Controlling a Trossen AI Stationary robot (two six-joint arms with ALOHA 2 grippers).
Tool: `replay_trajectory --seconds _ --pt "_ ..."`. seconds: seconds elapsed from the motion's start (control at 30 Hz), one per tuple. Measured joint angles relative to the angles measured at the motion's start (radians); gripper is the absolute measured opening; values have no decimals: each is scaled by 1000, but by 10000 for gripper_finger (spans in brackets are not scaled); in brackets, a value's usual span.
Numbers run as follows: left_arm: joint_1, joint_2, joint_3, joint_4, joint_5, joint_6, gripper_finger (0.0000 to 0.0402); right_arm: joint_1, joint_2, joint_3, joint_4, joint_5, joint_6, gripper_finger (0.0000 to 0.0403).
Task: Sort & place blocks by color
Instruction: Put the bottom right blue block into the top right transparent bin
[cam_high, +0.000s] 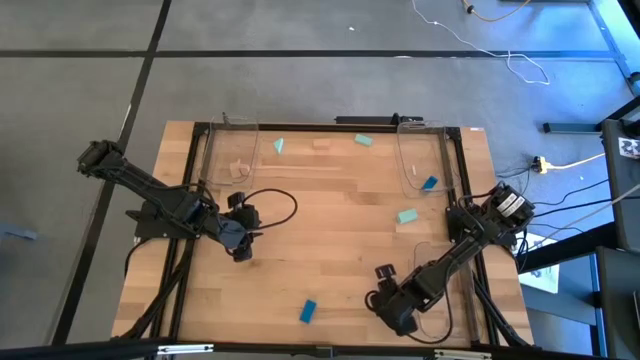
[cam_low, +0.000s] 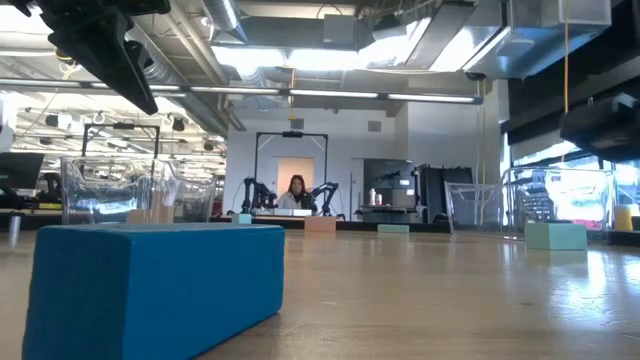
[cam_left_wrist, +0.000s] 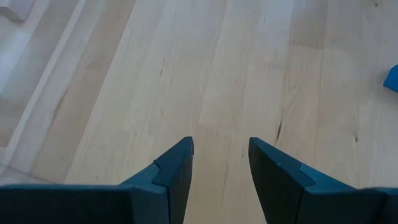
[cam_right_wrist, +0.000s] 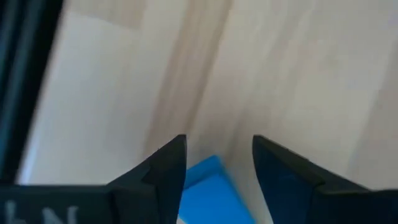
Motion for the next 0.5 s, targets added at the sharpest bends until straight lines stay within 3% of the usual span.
replay_trajectory --seconds 0.17,0.37,0.5 --pt "0 0 0 0 0 -1 149 -17 0 0 2 72 -2 181" --pt "0 0 0 0 0 -1 149 -16 0 4 11 -51 13 181" --pt "0 0 0 0 0 -1 149 -17 0 40 -28 -58 23 181"
